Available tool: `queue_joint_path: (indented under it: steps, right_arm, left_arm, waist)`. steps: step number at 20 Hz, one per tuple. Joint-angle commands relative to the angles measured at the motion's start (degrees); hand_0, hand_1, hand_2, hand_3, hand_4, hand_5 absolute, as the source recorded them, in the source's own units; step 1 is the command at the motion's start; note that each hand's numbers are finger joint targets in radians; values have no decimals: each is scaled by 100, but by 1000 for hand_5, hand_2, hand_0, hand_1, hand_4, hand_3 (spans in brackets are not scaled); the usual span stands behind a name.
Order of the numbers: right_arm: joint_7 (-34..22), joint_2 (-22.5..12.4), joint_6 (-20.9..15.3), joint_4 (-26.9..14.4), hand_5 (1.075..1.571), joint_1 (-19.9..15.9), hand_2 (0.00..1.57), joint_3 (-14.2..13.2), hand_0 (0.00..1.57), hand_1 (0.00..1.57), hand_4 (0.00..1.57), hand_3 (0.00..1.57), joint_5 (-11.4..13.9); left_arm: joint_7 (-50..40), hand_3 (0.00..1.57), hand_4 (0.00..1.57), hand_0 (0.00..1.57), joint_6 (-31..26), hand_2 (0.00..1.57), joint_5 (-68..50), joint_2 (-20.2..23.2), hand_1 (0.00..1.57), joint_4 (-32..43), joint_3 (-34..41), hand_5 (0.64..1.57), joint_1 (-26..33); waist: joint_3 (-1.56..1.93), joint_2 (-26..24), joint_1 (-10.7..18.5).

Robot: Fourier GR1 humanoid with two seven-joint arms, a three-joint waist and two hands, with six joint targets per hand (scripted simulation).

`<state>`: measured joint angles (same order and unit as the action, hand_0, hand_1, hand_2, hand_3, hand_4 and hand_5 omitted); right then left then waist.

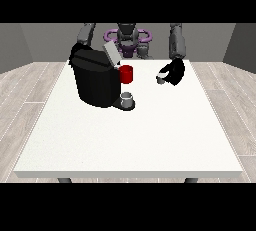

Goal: Insert the coffee pod into the coffee machine and close the lid

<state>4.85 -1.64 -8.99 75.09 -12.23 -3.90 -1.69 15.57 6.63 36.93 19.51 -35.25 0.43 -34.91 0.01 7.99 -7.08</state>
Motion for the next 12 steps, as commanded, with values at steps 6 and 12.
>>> queue_joint_path:
  steps: [6, 12]
  right_arm:
    - [74, -137, 181, -599, 1571, 16, 0, -215, 0, 0, 468, 0, -205]
    - [-142, -36, 65, -288, 1571, -246, 0, 15, 0, 0, 492, 0, -64]
  left_arm:
    - [-272, 1337, 557, 1289, -1019, 1362, -132, -75, 1289, -539, -62, 1571, -705]
    - [-349, 1292, 573, 1252, -1054, 1329, -69, -130, 1252, -598, 9, 1571, -1087]
  waist:
    - [1, -472, 185]
    - [-2, -358, -122]
